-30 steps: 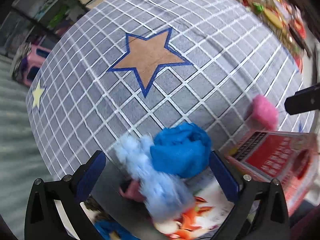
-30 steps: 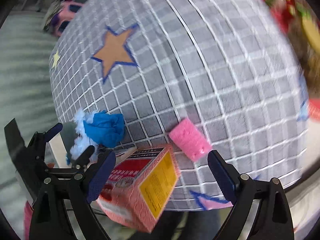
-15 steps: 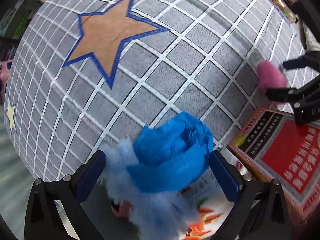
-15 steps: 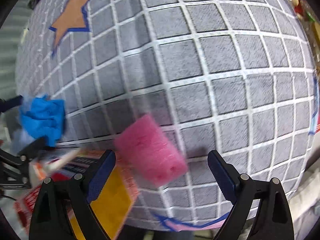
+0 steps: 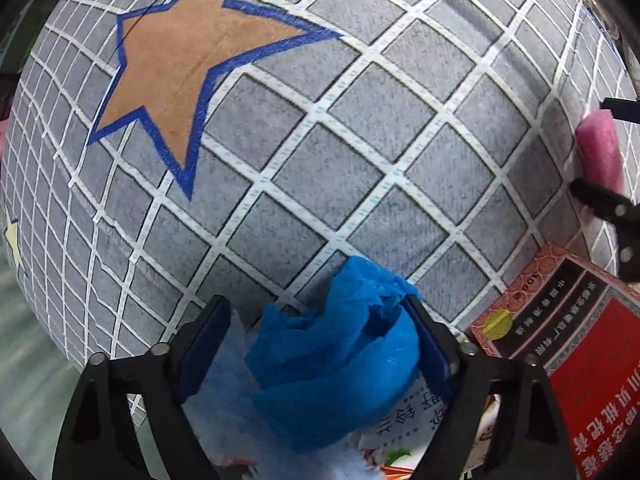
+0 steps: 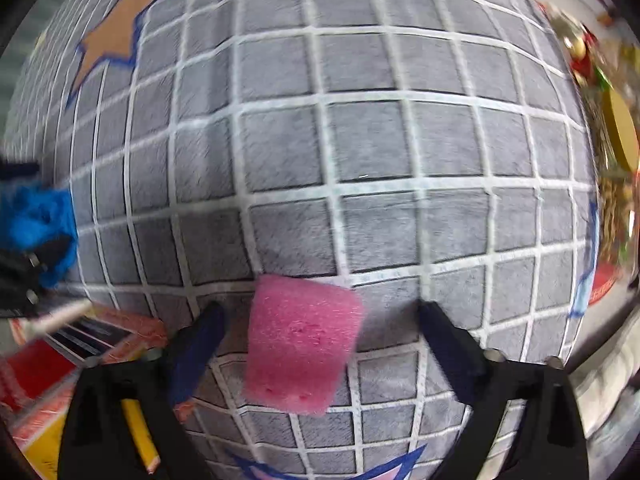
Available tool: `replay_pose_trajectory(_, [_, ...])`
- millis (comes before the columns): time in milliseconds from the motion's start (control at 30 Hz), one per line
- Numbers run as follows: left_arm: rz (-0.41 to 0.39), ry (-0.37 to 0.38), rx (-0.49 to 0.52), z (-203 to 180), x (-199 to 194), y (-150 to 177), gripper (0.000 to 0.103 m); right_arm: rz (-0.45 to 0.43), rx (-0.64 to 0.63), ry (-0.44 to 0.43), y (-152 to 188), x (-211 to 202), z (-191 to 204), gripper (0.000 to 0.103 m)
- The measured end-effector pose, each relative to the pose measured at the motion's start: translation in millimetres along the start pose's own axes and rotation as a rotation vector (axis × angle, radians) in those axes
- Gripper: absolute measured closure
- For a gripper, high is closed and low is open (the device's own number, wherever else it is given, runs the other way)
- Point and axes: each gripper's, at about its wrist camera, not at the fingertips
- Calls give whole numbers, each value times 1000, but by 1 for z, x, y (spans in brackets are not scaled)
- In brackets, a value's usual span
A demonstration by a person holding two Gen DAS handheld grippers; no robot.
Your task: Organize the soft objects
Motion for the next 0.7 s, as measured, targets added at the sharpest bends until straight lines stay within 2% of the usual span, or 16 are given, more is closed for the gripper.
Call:
replay_pose_trajectory(33, [0,7,2,-2,-1,-1,23,-1,-19,30,3,2,3,0])
replay_pose_trajectory(100, [-3,19,4,-9,-7,-12,30,-17,-19,31,6,2,3,0])
replay_pose_trajectory(167, [-7,62,0,-16,-13,-10,46,3,-24,29,6,3,3,0])
replay_pose_trajectory(200, [-11,75,-4,-15,-20,-18,63,15,-22,29,4,4,7,0])
replay_pose_trajectory(233, [-21,66,-8,-20,-25,-18,70,20,-9,22,-4,4,19,0])
replay_pose_trajectory(267, [-35,42,-13,-26,-30,-17,70,12,3,10,-5,7,22,5])
replay_pose_trajectory(300, [-57,15,-23,-26,-35,-17,73,-1,2,10,-4,8,21,15])
replay_pose_trajectory(333, [-72,12,-39,-24,-38,-17,74,-13,-17,35,-2,7,21,20])
replay_pose_trajectory(367, [-93,16,-77,-20,-44,-18,74,-25,-33,36,5,2,20,35])
replay_pose_trajectory(400, [-110,17,-102,-14,-49,-20,74,-44,-49,36,12,-2,25,56])
replay_pose_trajectory(533, [-198,6,-197,-1,-78,-20,74,-94,1,-39,21,-22,10,56])
replay_pose_trajectory(700, [-279,0,-294,13,-107,-9,74,-137,40,-81,28,-50,-9,55])
Point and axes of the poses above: each gripper's, at about its wrist camera, not at the fingertips, and x roughly the way its jaws point, z to its left, y to its underside, and after that the axes turned 12 degrees about -y, right-handed
